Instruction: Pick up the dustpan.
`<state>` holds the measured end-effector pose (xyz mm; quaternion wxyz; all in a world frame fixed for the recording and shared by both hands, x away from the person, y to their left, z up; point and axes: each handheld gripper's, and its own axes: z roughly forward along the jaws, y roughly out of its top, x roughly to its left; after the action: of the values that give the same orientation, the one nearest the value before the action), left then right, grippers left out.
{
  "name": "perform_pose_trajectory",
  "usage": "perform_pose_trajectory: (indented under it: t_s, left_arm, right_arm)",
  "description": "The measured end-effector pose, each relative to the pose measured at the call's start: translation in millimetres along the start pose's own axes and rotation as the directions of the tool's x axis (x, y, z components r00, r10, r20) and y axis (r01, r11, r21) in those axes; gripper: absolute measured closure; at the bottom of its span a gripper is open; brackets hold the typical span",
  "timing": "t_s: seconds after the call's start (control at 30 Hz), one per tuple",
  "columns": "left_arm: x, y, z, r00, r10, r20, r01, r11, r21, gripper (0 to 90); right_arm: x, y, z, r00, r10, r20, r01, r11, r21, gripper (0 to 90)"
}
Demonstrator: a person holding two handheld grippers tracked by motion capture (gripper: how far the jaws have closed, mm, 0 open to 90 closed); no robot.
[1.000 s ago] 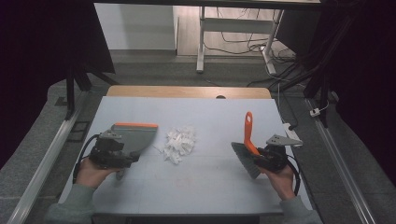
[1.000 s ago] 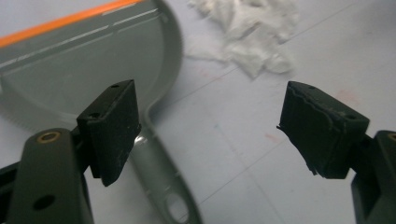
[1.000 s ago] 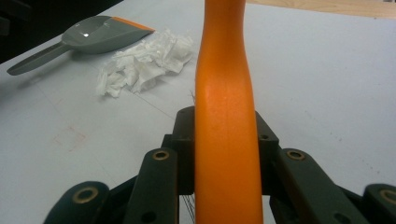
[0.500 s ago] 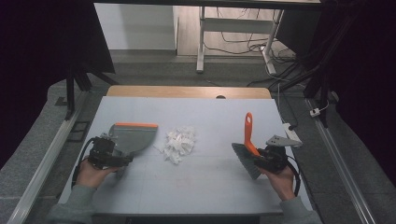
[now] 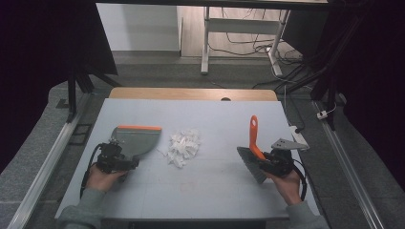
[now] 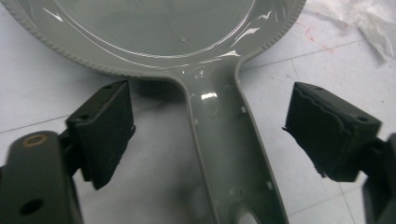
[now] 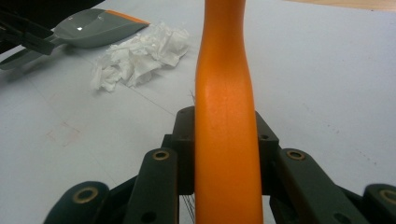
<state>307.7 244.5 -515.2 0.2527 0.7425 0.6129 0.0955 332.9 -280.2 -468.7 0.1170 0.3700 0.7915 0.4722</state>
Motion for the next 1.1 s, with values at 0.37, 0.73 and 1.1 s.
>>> perform_pose_trajectory:
  t_s: [0.37, 0.73, 1.1]
  left_arm:
    - [2.0, -0.4, 9.1, 0.9998, -0.020, 0.005, 0.020, 0.9998, -0.008, 32.8]
    - [5.8, -1.1, 13.5, 0.9994, -0.025, 0.025, 0.025, 0.9993, -0.026, 48.9]
    - [15.2, -2.9, 10.3, 0.9978, -0.051, 0.042, 0.052, 0.9980, -0.035, 60.7]
  right_arm:
    - [-0.8, -0.3, 0.0, 1.0000, 0.004, 0.003, -0.004, 1.000, -0.003, 70.0]
    - [0.1, -1.1, 1.6, 1.0000, 0.004, 0.003, -0.004, 1.000, 0.007, 70.0]
    - [0.5, -2.6, 3.4, 1.0000, 0.003, -0.001, -0.003, 1.000, 0.014, 70.0]
